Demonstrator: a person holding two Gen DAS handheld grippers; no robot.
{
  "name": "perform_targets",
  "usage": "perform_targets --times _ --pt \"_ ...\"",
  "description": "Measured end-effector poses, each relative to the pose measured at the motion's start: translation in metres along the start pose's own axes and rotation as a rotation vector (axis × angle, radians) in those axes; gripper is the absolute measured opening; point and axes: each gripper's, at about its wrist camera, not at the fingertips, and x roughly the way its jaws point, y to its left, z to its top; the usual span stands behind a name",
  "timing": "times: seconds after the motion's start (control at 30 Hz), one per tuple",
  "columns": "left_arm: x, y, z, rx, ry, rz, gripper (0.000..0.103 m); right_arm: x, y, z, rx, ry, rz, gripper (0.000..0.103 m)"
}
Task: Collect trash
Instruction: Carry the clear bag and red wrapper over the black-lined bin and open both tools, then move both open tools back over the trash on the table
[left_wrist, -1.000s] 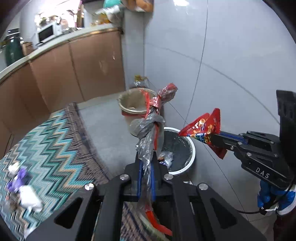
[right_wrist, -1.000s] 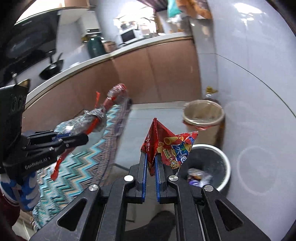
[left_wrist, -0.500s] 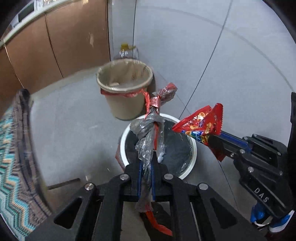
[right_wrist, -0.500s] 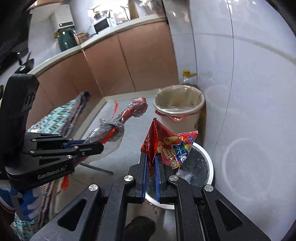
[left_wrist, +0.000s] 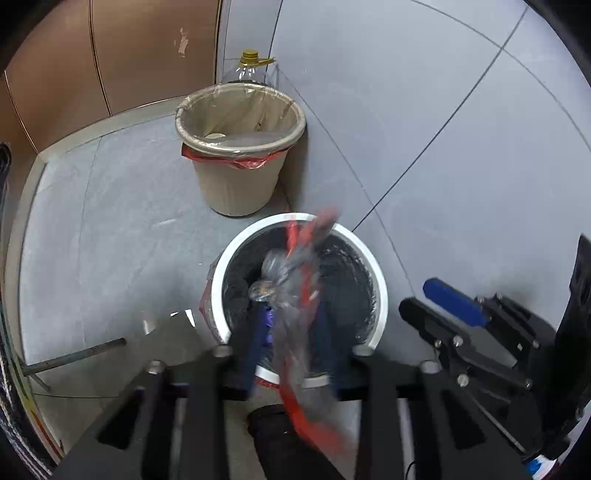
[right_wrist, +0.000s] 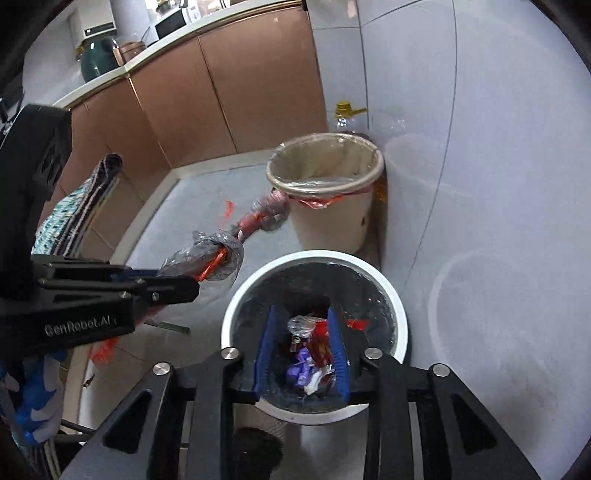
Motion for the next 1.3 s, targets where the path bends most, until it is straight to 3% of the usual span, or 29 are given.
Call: perform_targets --times 0.3,0.4,0.67,0.87,0.9,1.0,1.3 --pt "-0.044 -0.003 -0.012 -0.006 -0.090 0.011 0.041 -0.034 0.013 -0.009 0.003 -0.033 -0.010 0.033" --pt "-0.071 -0.003 -0.022 0.001 -0.148 0.054 0.041 -0.052 0.023 -0.011 0.002 -0.053 -0.006 0.034" --pt "-0.175 0.000 -0.070 0.009 -0.395 0.238 0.042 -0.125 0.066 -0.019 -0.030 -0.169 0.029 0.039" --pt "-0.240 -0.002 -0.113 0.001 -0.556 0.371 0.058 -0.184 0.109 -0.026 -0.098 -0.268 0.060 0.047" --pt "-0.248 -0.002 -0.117 0.003 -0.577 0.387 0.062 -0.194 0.117 -0.027 -0.111 -0.287 0.066 0.052" --pt "-0.274 0.001 -0.139 -0.005 -0.635 0.429 0.068 -0.218 0.136 -0.032 -0.142 -0.328 0.087 0.053" --pt "-0.323 0.015 -0.189 -0.063 -0.736 0.491 0.070 -0.272 0.183 -0.047 -0.220 -0.419 0.110 0.058"
